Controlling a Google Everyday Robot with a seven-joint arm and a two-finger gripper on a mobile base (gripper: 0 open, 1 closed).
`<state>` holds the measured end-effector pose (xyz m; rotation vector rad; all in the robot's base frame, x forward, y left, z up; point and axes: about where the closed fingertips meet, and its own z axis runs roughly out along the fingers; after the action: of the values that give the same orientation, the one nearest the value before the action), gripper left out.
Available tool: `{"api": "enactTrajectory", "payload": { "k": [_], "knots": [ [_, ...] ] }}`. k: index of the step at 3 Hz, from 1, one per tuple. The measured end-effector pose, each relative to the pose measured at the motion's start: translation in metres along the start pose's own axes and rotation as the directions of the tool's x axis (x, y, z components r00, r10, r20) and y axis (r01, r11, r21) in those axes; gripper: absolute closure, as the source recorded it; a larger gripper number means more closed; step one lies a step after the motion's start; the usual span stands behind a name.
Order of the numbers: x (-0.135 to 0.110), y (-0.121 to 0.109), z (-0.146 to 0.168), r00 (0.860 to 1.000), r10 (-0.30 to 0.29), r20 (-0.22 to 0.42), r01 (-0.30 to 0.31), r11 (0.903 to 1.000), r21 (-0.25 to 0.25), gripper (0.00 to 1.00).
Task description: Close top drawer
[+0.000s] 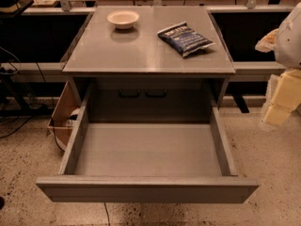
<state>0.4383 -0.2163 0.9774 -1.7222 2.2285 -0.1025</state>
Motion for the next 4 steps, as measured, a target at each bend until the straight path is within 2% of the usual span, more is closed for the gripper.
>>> {"api": "enactTrajectory", "payload": {
  "k": [1, 2, 3, 4],
  "knots": [
    [0.0, 0.0, 0.0, 1.0, 0.0, 0.0, 0.0, 1.0, 0.0, 0.0],
    [0.006, 0.008, 0.023, 1.0, -0.004, 0.02, 0.005, 0.9993, -0.036, 0.0],
    [0.013, 0.029, 0.076, 0.998, -0.025, 0.056, 0.032, 0.9921, -0.121, 0.0],
    [0.017, 0.061, 0.144, 0.992, -0.045, 0.116, 0.069, 0.9752, -0.211, 0.0]
  ]
}}
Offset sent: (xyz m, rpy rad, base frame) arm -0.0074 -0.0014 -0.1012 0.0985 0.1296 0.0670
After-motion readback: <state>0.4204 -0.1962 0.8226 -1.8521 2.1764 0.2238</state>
